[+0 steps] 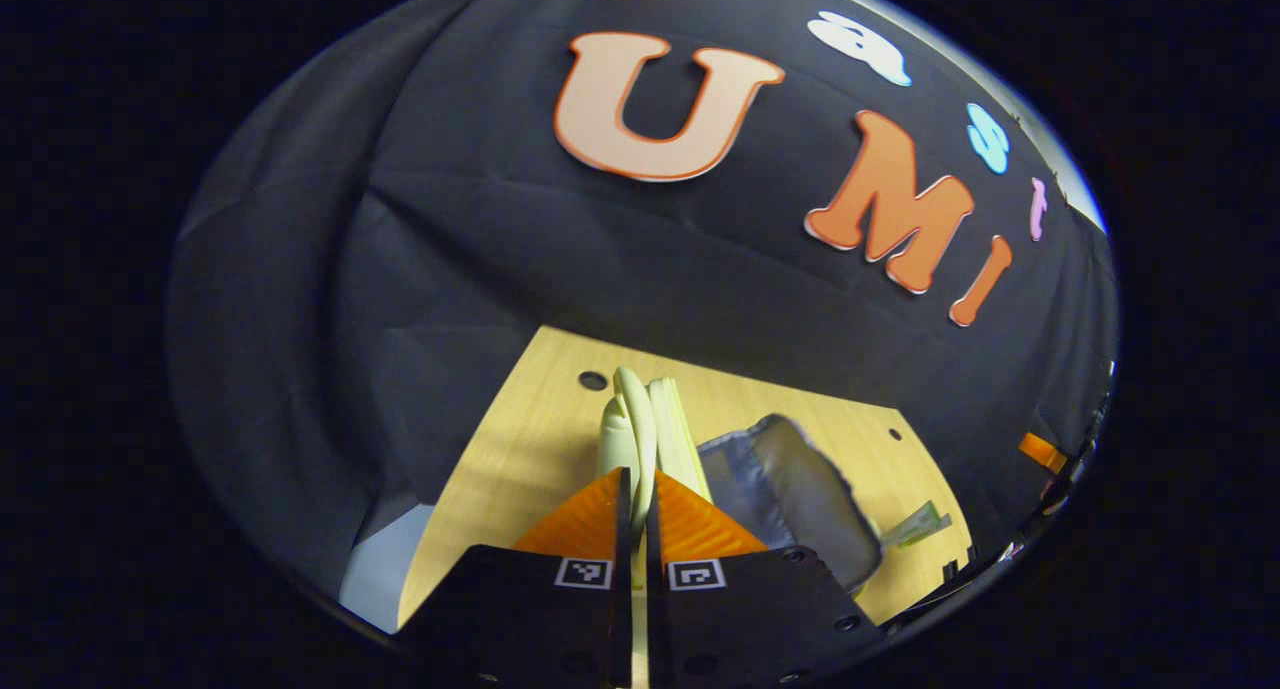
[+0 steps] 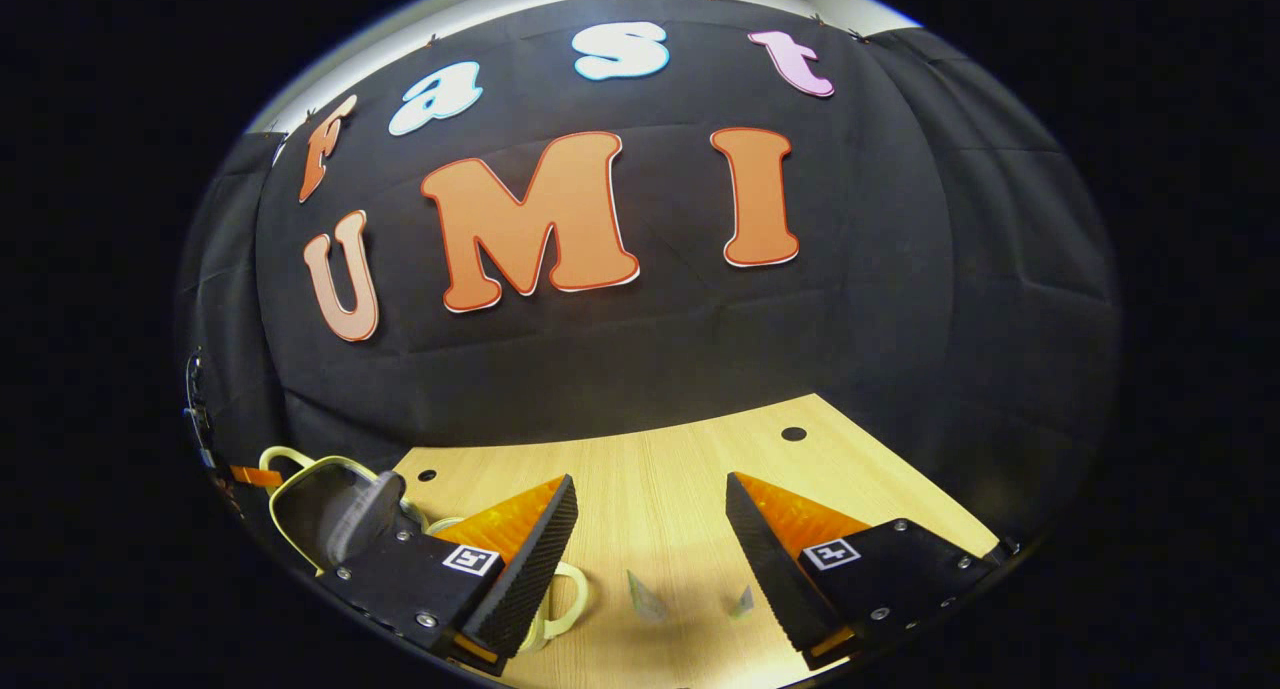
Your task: First open the suitcase, pack the skin care products into it, and then close the suitcase.
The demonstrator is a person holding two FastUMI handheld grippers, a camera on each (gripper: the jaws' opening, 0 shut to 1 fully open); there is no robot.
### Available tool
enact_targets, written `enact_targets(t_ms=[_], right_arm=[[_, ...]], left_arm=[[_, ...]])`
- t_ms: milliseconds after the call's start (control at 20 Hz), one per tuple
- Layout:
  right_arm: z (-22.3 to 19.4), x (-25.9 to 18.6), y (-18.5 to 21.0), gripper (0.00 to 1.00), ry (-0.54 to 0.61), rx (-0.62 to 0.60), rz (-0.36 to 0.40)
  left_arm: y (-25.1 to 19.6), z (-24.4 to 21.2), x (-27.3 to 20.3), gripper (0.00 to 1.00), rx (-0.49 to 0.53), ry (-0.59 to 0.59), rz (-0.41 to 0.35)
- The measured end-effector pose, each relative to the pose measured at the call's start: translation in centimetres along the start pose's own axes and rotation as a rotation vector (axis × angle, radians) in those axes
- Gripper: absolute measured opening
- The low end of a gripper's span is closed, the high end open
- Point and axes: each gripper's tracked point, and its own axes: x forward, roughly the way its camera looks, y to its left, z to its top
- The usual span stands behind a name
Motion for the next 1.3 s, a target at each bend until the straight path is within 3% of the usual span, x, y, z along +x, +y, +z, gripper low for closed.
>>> enact_targets(t_ms=[250, 600, 750, 850, 950, 1000, 1150, 1300], right_arm=[[-0.6, -0.2, 1.9, 0.95, 0.017, -0.014, -0.031], [-0.7, -0.8, 2.5, 0.95, 0.02, -0.029, -0.054], [-0.9, -0.9, 2.4, 0.95, 0.02, -0.035, -0.06], [-1.1, -1.0, 2.2, 0.95, 0.02, -0.036, -0.061], [-1.1, -1.2, 1.8, 0.95, 0.017, -0.043, -0.064], [-1.0, -1.3, 1.6, 0.95, 0.012, -0.047, -0.066], [-0.7, -1.4, 0.8, 0.95, -0.004, -0.057, -0.066], [-0.5, -1.4, -0.2, 0.95, -0.024, -0.076, -0.061]], left_arm=[[8.1, -5.5, 3.3, 0.05, -0.07, 0.072, 0.091], [12.7, -11.4, 5.8, 0.06, -0.048, 0.189, 0.184], [14.9, -12.7, 5.7, 0.19, -0.017, 0.233, 0.28], [14.8, -12.0, 5.1, 0.19, -0.05, 0.196, 0.283], [14.6, -9.9, 7.4, 0.7, -0.021, 0.128, 0.296], [13.4, -9.0, 4.2, 0.96, 0.019, 0.095, 0.32], [9.2, -4.3, 2.2, 0.98, 0.121, -0.006, 0.334], [2.1, -0.1, 0.6, 0.97, 0.177, -0.118, 0.27]])
